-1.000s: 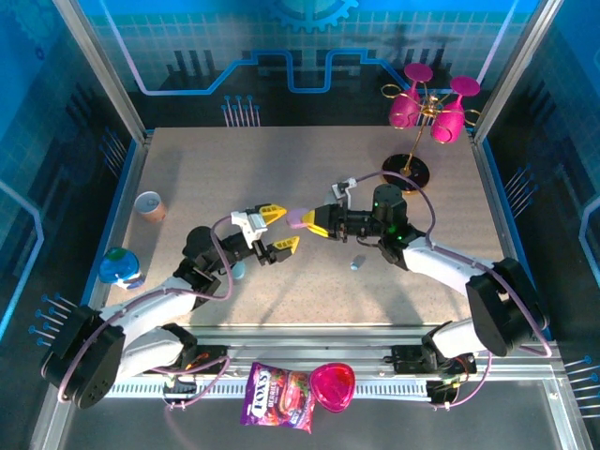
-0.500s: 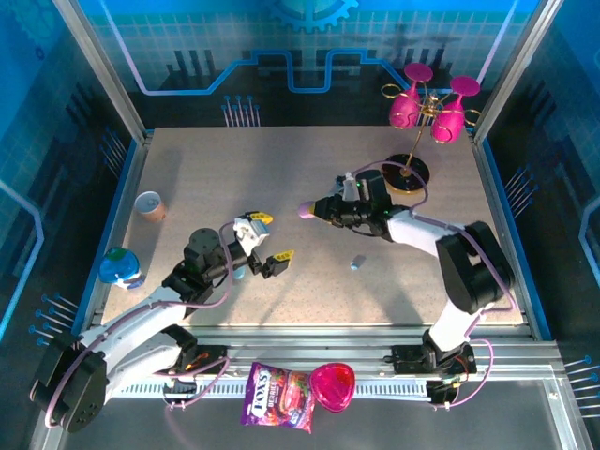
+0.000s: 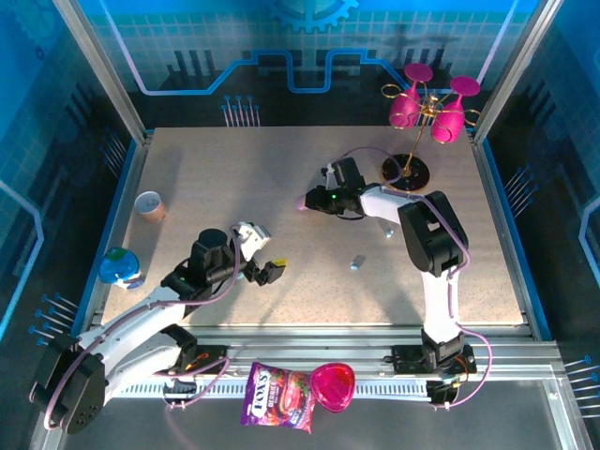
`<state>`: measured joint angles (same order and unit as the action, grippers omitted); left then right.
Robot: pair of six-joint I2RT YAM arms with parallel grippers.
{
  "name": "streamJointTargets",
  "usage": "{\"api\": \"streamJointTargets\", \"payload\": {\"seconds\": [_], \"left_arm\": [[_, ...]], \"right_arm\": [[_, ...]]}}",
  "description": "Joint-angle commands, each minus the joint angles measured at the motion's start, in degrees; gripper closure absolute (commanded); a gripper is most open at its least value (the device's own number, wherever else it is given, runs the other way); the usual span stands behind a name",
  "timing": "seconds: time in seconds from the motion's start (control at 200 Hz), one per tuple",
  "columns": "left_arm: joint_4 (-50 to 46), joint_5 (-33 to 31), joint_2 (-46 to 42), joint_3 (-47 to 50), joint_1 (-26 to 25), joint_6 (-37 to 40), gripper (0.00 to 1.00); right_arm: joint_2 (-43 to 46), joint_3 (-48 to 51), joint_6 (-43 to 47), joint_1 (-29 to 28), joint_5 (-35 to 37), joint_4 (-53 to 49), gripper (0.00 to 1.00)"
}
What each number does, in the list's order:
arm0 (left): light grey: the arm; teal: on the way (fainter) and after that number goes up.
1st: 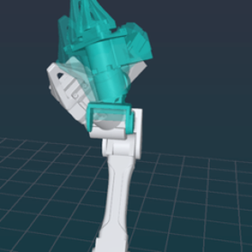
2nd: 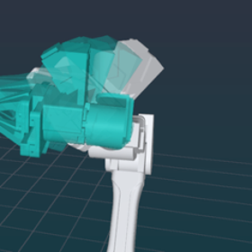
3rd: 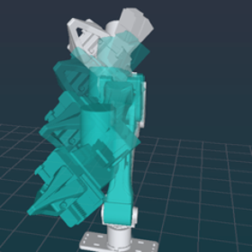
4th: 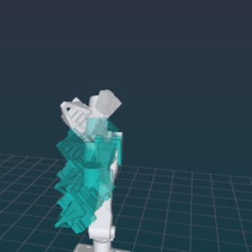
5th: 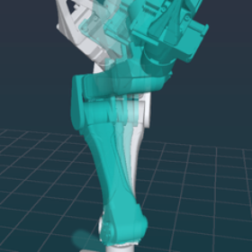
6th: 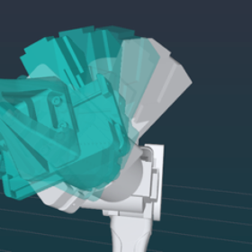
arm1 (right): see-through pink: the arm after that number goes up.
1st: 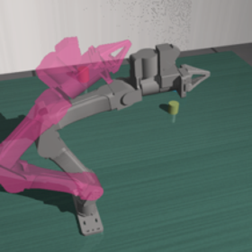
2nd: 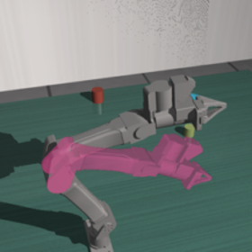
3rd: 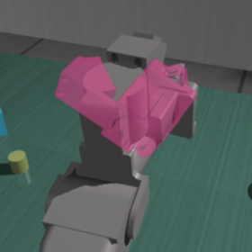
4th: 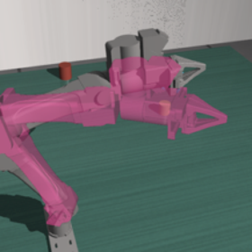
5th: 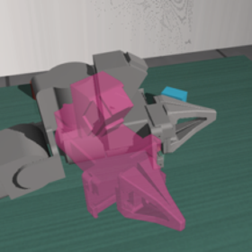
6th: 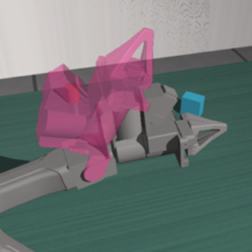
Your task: Insert wireless bluetooth earbuds into charging case
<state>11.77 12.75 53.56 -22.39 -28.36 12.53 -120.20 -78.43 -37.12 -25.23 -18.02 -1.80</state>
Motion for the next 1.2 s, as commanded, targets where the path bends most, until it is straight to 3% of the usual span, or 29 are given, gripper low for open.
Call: {"api": "streamJointTargets", "payload": {"seconds": [0.0, 0.165, 0.37, 0.59, 0.745, 1.001, 1.111, 1.196], "left_arm": [[-4.6, -5.1, 0.1, -3.3, -0.3, -0.7, 0.01], [-13.1, -19.1, 1.0, -6.3, 0.0, -7.7, 0.01], [-28.5, -27.5, 0.4, -10.1, 0.1, -19.6, 0.00], [-33.8, -35.7, -2.1, -12.5, -0.1, -25.9, 0.01], [-41.1, -34.9, 2.8, -19.8, 0.1, -33.7, 0.01], [-47.1, -32.9, 8.2, -22.0, 1.5, -41.5, 0.01], [-47.9, -31.0, 9.3, -20.4, 2.0, -42.4, 0.01], [-48.7, -30.2, 10.7, -19.2, 2.0, -43.1, 0.01]], "right_arm": [[-1.7, -2.9, 3.7, -1.1, 3.1, -4.7, 0.71], [2.0, -2.3, 6.9, -1.3, 5.9, -6.3, 0.60], [12.3, 4.6, 12.9, -1.8, 10.1, -3.6, 0.32], [24.1, 17.3, 20.4, -2.6, 10.7, 9.3, 0.08], [28.4, 21.5, 24.4, -2.5, 11.8, 10.3, 0.00], [34.2, 26.0, 21.5, -2.5, 19.1, 8.8, 0.00], [37.8, 30.9, 25.0, 0.1, 11.3, 11.7, 0.00], [40.5, 36.0, 21.2, 3.3, 5.4, 18.4, 0.00]]}}
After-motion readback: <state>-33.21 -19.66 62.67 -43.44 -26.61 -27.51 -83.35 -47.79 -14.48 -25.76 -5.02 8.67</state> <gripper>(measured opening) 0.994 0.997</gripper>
